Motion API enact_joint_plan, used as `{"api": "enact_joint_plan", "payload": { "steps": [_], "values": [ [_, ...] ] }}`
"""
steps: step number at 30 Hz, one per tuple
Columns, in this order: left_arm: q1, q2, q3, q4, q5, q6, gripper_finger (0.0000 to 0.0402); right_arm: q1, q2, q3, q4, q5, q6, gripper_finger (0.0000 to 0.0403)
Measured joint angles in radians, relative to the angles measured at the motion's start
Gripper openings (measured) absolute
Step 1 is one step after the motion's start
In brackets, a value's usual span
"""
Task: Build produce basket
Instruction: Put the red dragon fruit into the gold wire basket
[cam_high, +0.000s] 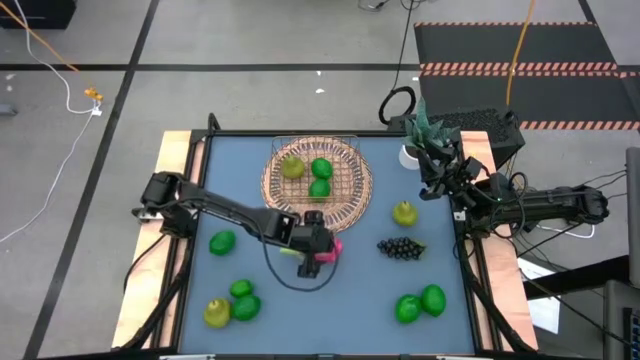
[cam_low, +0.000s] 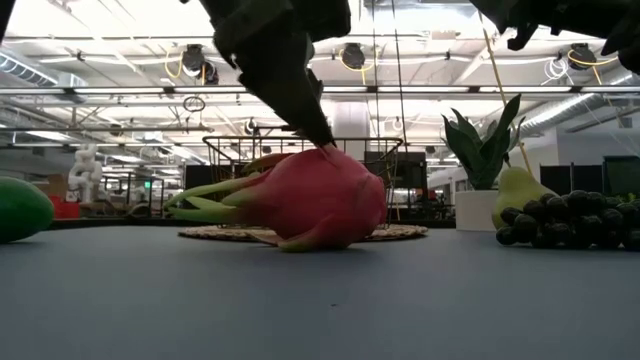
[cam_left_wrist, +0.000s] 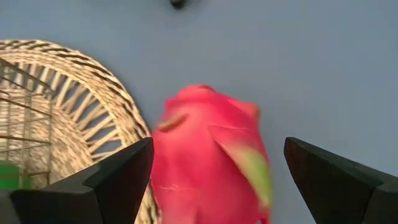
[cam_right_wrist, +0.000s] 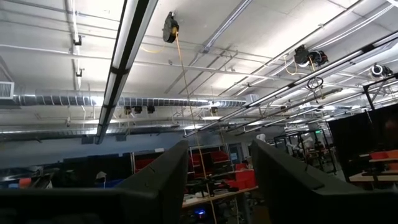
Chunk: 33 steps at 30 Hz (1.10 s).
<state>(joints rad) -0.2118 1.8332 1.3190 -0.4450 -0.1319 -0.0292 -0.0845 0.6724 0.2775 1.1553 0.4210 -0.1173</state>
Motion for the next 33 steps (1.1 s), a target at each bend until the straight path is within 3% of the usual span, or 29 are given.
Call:
{"api": "enact_joint_plan", "payload": {
  "steps": [8, 13, 17, 22, 33],
  "values": [
    [0.026, 0.015, -0.001, 0.066, 0.054, -0.046, 0.0360, 0.000, 0.000, 0.000, 0.003, -0.002, 0.000, 0.0171],
    [0.035, 0.108, 0.003, 0.186, 0.120, -0.083, 0.0360, 0.000, 0.000, 0.000, 0.004, -0.002, 0.001, 0.0171],
    [0.035, 0.183, 0.002, 0.169, 0.126, -0.063, 0.0361, 0.001, 0.000, 0.000, 0.006, -0.003, 0.001, 0.0171],
    [0.037, 0.189, 0.004, 0.164, 0.140, -0.122, 0.0360, 0.001, 0.000, 0.000, 0.006, -0.003, 0.001, 0.0171],
    [0.032, 0.112, -0.003, 0.164, 0.150, -0.159, 0.0258, 0.001, 0.000, 0.000, 0.005, -0.004, 0.001, 0.0171]
  ]
}}
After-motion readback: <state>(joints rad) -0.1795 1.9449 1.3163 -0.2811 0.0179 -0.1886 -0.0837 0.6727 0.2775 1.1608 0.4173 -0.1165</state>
